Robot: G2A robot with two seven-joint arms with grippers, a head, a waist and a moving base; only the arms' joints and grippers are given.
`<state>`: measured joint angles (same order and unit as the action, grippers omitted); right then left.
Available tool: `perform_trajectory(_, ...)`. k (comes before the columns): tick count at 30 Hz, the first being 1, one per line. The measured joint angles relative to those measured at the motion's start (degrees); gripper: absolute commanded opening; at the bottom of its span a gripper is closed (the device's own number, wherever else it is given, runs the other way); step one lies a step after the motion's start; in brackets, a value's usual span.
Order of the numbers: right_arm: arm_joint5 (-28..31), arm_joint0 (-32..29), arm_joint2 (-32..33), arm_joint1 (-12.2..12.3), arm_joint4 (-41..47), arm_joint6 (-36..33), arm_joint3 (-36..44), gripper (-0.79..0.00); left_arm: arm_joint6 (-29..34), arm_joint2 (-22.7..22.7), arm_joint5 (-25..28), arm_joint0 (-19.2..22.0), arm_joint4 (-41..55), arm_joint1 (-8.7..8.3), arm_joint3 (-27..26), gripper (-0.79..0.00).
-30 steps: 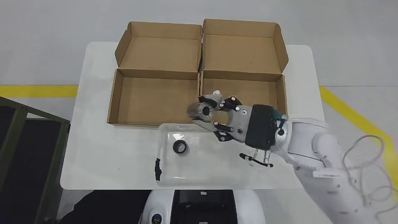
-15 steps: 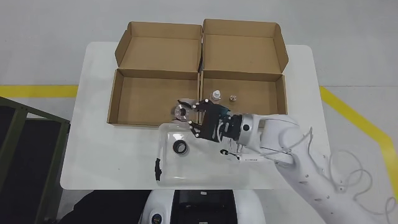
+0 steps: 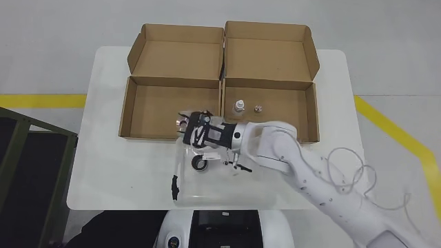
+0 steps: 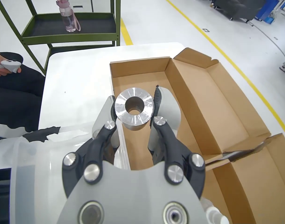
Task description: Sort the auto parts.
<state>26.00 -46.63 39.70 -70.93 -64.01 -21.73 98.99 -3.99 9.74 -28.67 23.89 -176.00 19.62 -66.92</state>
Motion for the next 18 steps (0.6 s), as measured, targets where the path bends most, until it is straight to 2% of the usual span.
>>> perform_trajectory(6,-1.84,4.85,-4.4,-2.92,2.18,-1.51,-7.04,-0.785,0.0,0.0,0.0,0.0,0.0,0.0,0.0,0.0)
perform_trajectory(18,-5.67,10.68,-10.32,-8.31,2.14,-2.13,-17.64,-0.785,0.0,0.0,0.0,0.0,0.0,0.0,0.0,0.0)
